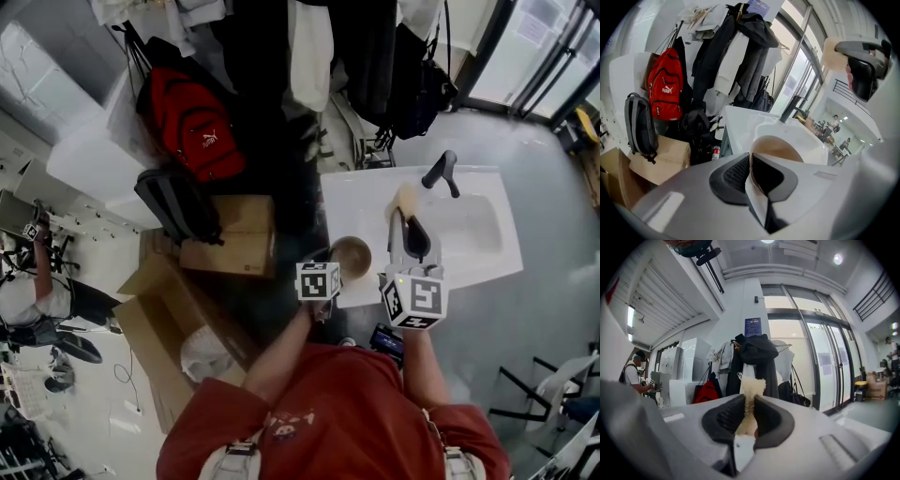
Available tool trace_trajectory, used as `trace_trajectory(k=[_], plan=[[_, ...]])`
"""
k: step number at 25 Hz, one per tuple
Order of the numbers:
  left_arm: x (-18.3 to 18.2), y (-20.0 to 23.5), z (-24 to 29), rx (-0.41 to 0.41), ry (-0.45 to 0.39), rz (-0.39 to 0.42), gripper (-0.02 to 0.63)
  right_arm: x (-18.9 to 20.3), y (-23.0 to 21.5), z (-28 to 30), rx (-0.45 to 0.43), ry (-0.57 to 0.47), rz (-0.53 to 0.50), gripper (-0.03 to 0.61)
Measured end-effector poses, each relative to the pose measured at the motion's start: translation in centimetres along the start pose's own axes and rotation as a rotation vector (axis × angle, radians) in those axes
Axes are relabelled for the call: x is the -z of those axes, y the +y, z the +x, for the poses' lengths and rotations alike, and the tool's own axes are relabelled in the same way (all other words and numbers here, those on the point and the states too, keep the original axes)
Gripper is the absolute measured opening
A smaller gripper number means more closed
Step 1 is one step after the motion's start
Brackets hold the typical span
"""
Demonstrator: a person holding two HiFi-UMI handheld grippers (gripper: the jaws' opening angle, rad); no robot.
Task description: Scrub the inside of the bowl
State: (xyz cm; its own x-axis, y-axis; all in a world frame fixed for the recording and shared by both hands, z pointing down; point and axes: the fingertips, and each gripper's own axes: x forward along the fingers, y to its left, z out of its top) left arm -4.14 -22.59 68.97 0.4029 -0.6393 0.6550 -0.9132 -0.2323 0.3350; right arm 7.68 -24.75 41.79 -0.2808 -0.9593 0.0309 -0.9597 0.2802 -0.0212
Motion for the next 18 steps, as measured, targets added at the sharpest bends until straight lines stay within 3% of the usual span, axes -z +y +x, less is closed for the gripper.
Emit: trace_trajectory(k=[7, 18], plan=[[-0.9, -0.2, -0.5, -0.001, -0.034, -0.001, 0.028, 0.1, -0.1, -0.3, -0.002, 0.001, 0.001, 0.051], [-7.0, -1.6, -3.7, 0.000, -0.189, 0.036, 0.028, -0.6, 0.1, -0.9, -0.009, -0.013, -0.001, 0.051]])
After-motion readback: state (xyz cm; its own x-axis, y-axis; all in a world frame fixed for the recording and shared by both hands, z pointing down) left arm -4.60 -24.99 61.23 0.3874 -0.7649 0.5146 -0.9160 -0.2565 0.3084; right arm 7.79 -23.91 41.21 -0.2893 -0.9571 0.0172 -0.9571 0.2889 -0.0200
